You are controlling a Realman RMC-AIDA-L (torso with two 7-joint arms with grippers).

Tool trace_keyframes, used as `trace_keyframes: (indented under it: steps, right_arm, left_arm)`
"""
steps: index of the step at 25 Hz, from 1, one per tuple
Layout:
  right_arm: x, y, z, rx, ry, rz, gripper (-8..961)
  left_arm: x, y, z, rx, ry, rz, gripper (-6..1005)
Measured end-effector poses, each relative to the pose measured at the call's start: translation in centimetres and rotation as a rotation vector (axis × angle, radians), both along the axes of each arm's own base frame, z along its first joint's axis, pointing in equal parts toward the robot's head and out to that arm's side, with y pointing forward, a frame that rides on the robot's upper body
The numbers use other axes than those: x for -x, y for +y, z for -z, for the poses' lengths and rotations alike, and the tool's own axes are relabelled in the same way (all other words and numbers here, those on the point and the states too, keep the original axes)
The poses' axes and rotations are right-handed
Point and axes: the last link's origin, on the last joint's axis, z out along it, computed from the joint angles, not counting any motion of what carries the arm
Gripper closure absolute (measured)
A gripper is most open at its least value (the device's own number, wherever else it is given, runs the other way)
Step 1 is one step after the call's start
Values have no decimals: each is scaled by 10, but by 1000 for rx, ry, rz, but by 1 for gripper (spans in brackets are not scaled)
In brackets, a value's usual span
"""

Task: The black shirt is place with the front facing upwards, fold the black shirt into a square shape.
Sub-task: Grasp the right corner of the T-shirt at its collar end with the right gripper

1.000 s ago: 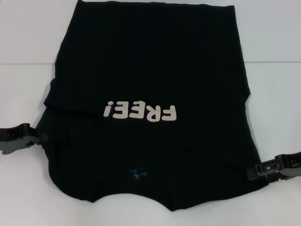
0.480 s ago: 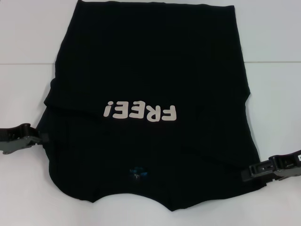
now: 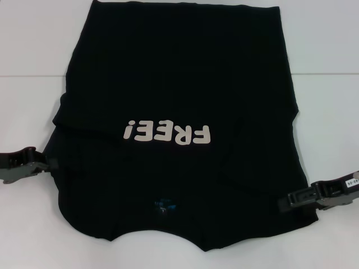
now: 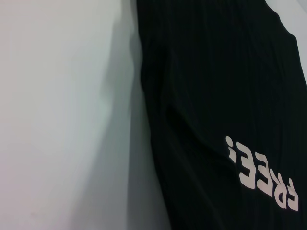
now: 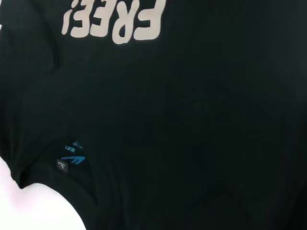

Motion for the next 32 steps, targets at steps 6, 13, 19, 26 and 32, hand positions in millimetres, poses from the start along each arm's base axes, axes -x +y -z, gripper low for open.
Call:
trace_keyframes:
  steps: [6, 13, 19, 26, 32]
  right_arm:
    - [6, 3, 0, -12, 23, -21, 42]
    - [-4, 7, -22, -62, 21, 1, 42]
    - [-4, 13, -35, -95, -3, 1, 42]
    - [-1, 26, -47, -143, -78, -31, 42]
    - [0, 33, -41, -158, -127, -57, 42]
  left_arm:
    - [0, 0, 0, 0, 1, 2, 962]
    - [-1, 1, 0, -1, -1, 5, 963]
    - [0, 0, 0, -3, -2, 5, 962]
    - [0, -1, 1, -16, -6, 26, 962]
    - [-1, -1, 1, -24, -9, 33, 962]
